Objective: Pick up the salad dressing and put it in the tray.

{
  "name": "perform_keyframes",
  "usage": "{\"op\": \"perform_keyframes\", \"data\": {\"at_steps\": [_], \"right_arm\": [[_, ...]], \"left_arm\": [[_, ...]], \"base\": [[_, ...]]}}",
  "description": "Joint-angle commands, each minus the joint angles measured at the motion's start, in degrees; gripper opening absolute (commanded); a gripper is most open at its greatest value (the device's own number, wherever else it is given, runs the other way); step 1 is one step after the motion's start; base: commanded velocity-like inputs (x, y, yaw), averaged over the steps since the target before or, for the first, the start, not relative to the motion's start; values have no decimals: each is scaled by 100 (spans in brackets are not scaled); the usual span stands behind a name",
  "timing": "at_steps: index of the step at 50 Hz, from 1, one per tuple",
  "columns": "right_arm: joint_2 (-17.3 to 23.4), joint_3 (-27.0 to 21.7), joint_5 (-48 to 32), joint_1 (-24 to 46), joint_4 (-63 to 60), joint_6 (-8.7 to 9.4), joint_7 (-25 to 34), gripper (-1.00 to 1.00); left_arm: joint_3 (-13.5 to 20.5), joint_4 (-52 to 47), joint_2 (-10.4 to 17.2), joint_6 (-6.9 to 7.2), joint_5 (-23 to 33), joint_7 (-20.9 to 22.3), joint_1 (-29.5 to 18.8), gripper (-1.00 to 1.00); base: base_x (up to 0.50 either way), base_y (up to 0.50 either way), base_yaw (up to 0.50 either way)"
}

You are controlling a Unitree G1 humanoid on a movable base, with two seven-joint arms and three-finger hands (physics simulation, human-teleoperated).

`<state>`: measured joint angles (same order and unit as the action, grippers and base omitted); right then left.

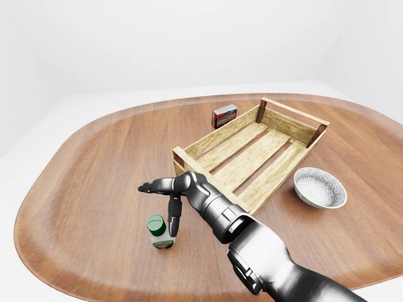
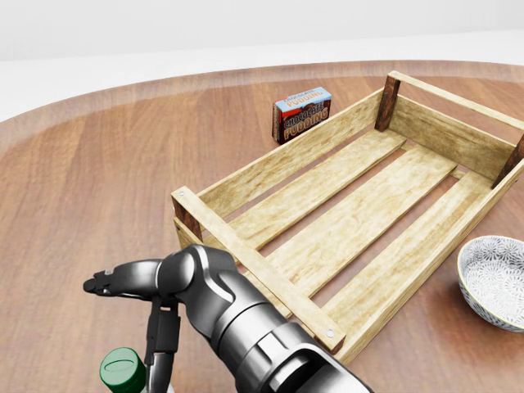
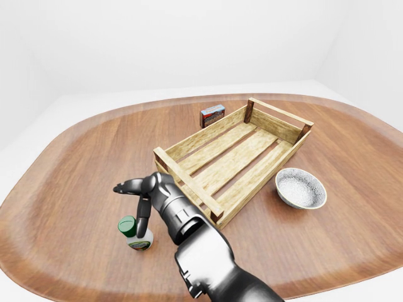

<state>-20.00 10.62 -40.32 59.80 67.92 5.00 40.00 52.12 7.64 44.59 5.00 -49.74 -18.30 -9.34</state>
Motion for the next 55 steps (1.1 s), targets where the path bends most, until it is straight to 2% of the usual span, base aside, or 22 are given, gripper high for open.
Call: {"op": "perform_keyframes", "data": {"at_steps": [1,15,18,21,28,33,37,39,43,44,46,49,52,55], "right_arm": [[0,40,-21,0,82,0,0,100],[0,-6,114,14,121,0,0,100],[0,-53,189,-5,138,0,0,100],[0,-95,253,6,211,0,0,100],[0,-85,427,-140,-53,0,0,100],[0,-9,545,-362,-137,0,0,100],[0,10,638,-389,-288,0,0,100],[0,-42,770,-428,-449,0,0,100],[0,158,764,-810,-778,0,0,100],[0,299,703,-1101,-972,0,0,100],[0,470,625,-1474,-1231,0,0,100],[0,758,470,-1989,-1589,0,0,100],[0,893,364,-2372,-1708,0,0,100],[0,726,457,-2307,-1411,0,0,100]], "left_arm": [[-11,161,14,0,-11,62,2,100],[-6,273,59,0,-77,68,8,100],[-62,289,120,0,-78,-13,-67,100],[-116,219,70,0,-44,-19,-47,100],[133,-2,53,0,-159,-31,124,100],[24,-72,39,0,-82,-93,26,100],[141,-155,32,0,-38,-28,152,100],[473,-290,11,0,-125,123,425,100],[1076,-381,-51,0,-166,460,821,100],[1387,-431,-83,0,-221,644,1061,100],[1778,-505,-131,0,-250,884,1298,100],[2290,-447,-169,0,-215,1301,1584,100],[2802,-92,-92,0,-154,1766,1860,100],[3027,174,28,0,-110,1942,1939,100]], "base": [[0,0,0],[0,0,0],[0,0,0],[0,0,0],[0,0,0],[0,0,0],[0,0,0],[0,0,0],[0,0,0],[0,0,0],[0,0,0],[0,0,0],[0,0,0],[0,0,0]]}}
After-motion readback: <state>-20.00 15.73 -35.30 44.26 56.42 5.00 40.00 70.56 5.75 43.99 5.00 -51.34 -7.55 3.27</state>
